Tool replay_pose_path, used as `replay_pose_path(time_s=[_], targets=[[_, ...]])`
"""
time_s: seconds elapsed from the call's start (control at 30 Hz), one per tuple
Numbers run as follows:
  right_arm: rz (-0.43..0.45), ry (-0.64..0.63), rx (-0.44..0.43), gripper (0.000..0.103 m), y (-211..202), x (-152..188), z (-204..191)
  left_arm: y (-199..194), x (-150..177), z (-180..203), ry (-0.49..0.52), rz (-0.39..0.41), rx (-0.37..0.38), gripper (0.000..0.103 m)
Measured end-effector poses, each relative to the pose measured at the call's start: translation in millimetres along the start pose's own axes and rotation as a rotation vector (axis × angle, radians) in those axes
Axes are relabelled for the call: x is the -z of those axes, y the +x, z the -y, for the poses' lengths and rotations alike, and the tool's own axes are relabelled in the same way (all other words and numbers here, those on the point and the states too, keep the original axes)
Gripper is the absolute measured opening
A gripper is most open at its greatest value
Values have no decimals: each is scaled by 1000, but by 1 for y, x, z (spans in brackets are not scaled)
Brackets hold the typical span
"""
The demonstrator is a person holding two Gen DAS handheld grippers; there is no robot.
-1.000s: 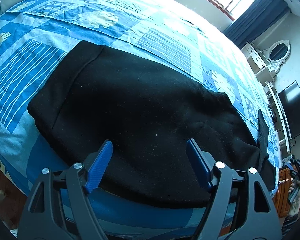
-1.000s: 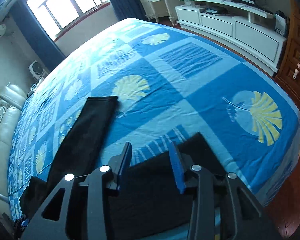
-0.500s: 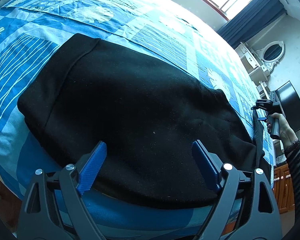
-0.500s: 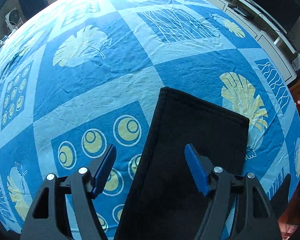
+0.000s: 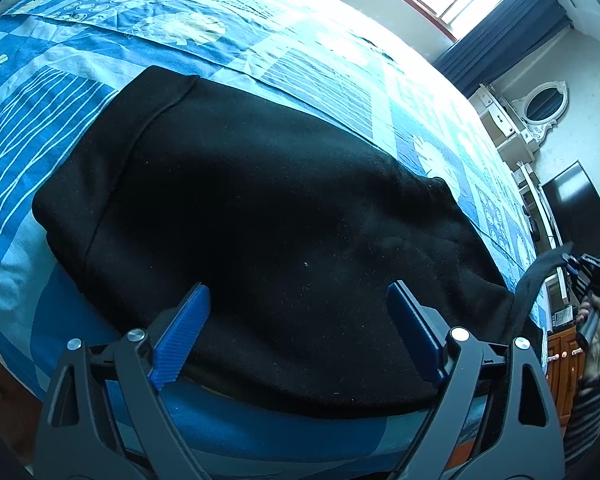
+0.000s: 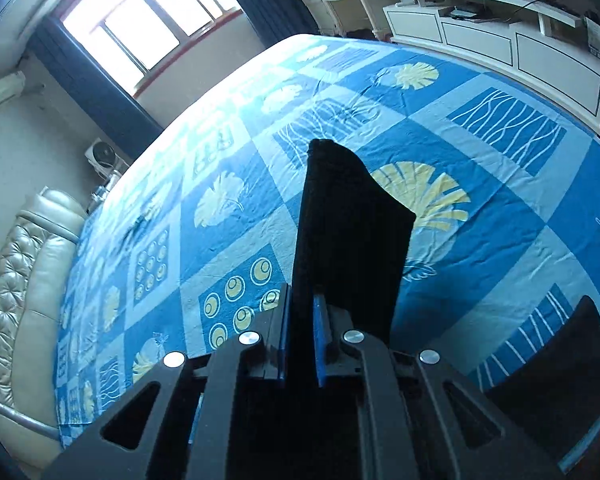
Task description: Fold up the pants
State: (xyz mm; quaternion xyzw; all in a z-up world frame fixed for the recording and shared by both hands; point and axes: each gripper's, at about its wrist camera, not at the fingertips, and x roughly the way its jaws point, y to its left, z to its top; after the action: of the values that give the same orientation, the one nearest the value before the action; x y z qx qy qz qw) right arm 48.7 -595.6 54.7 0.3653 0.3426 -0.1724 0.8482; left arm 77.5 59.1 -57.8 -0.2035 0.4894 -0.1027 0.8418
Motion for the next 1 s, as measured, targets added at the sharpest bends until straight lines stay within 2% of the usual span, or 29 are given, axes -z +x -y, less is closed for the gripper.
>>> replay_pose_path(time_s=[0.07, 0.17, 0.23, 0.37, 0.53, 0.6, 0.63, 0.67, 0.8, 0.83, 0.9, 1.0], targets=[[52, 61, -39, 9, -46, 15, 43, 0, 0, 1, 6, -1, -5, 90], [78, 128, -9, 8, -83, 45, 102, 0, 1, 3, 7, 1, -18, 90], [47, 176, 4, 8, -90, 68, 137, 1, 1, 5, 8, 4, -29, 90], [-30, 276, 11, 8, -76, 104, 183, 3, 3, 10, 15, 10, -63, 90], [-42, 370, -73, 11, -60, 115, 199, 6, 4, 15, 47, 10, -102, 90], [-24, 392, -98, 21, -60, 110, 203, 6, 4, 15, 48, 11, -104, 90], [-5, 395, -93, 33, -61, 107, 204, 6, 4, 15, 46, 11, -103, 90], [16, 395, -89, 38, -65, 103, 206, 6, 3, 14, 44, 11, -102, 90], [73, 400, -63, 39, -77, 87, 215, 7, 2, 13, 40, 9, -105, 90], [68, 399, -79, 42, -76, 82, 219, 7, 2, 14, 39, 10, -105, 91], [-9, 402, -105, 50, -63, 76, 222, 8, 1, 14, 43, 10, -108, 91], [-118, 371, -151, 50, -41, 70, 215, 9, 2, 15, 45, 14, -112, 92]])
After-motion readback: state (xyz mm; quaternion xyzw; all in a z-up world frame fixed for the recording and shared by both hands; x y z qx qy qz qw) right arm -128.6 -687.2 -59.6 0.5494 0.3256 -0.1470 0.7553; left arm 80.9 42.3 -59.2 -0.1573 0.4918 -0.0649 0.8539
